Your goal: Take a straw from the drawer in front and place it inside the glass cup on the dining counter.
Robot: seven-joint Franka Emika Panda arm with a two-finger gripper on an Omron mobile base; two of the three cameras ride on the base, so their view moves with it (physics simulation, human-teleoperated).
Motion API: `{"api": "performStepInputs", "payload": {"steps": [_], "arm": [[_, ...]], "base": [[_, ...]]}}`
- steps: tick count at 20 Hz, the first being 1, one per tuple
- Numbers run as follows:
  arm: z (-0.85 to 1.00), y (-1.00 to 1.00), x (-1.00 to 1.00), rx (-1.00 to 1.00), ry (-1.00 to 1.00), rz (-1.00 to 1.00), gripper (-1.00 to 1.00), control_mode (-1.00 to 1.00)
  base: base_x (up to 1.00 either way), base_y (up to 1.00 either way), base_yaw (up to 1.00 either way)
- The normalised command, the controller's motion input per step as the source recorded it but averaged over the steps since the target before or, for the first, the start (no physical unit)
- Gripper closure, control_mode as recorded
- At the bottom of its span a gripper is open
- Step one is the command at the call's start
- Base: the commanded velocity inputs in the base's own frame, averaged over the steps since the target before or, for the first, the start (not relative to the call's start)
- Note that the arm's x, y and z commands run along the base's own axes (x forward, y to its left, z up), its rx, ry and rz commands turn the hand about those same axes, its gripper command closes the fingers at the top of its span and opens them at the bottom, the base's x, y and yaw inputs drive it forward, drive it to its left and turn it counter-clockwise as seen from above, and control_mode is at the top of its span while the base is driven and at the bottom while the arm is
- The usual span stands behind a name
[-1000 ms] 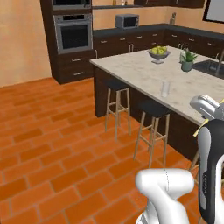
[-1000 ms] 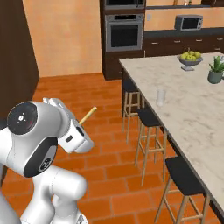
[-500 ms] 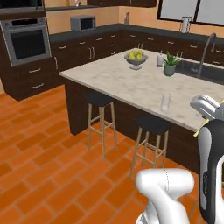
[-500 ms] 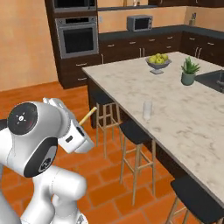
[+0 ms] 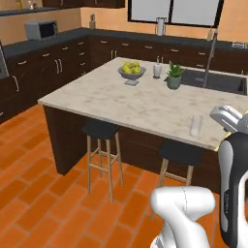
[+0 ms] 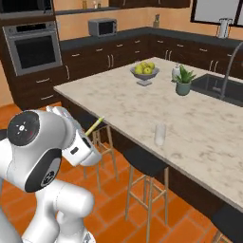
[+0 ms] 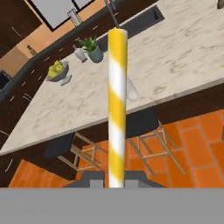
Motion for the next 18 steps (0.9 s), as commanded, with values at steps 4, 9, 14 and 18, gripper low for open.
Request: {"api": "performStepInputs", "payload": {"steps": [4, 9, 14, 18], "arm": [[0.00, 0.00, 0.00, 0.00, 0.00, 0.00, 1.00, 1.00], [0.00, 0.00, 0.00, 0.00, 0.00, 0.00, 1.00, 1.00], [0.00, 0.00, 0.00, 0.00, 0.00, 0.00, 1.00, 1.00], [0.00, 0.00, 0.00, 0.00, 0.00, 0.00, 1.00, 1.00]], "base": [[0.78, 0.13, -0.45], [0.65, 0.14, -0.52], [0.68, 0.24, -0.46], [0.68, 0.25, -0.36]]}}
